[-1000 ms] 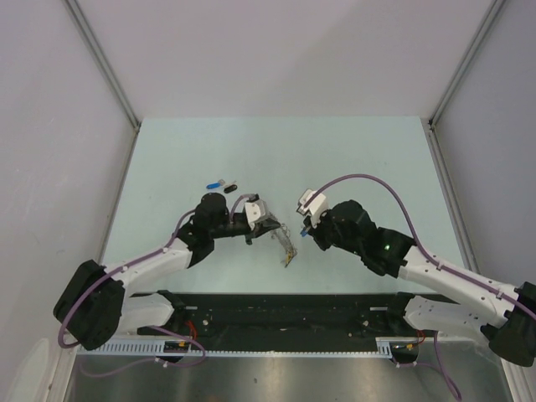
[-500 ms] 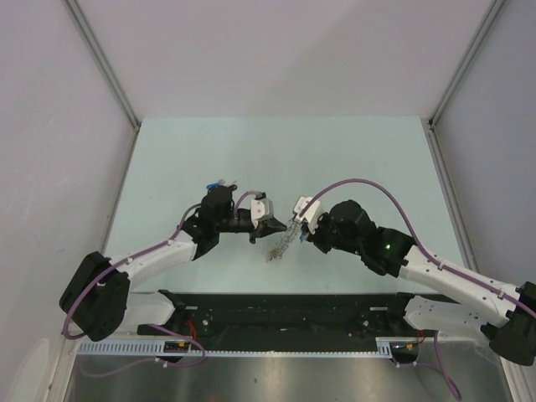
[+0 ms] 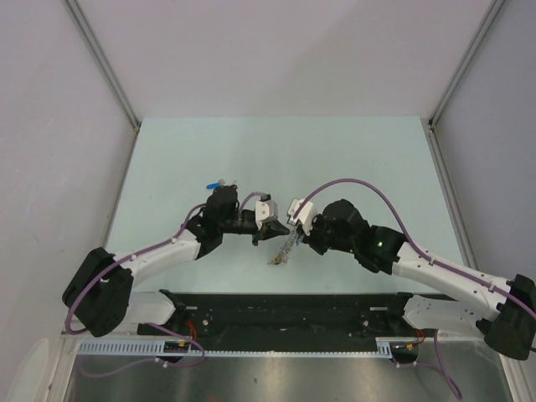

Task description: Put the keys on the keyring

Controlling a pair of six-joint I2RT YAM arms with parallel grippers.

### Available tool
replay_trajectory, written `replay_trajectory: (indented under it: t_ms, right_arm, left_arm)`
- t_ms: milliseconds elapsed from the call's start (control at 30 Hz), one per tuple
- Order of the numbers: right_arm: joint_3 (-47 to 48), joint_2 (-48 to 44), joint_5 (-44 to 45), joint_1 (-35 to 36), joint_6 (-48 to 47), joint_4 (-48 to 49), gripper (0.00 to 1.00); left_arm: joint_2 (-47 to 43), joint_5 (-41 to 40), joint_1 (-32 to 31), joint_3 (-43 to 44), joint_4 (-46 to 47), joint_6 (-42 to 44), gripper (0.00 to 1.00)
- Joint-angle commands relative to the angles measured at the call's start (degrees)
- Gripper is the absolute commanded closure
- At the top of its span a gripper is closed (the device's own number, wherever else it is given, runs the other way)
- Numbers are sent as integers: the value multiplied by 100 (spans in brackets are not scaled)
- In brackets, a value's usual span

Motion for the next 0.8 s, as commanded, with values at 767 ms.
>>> replay_trajectory:
  t_ms: [767]
  right_arm:
    - [219,20,6,23,-80,224,100]
  left_arm:
    - [12,19,-125,282,10,162,100]
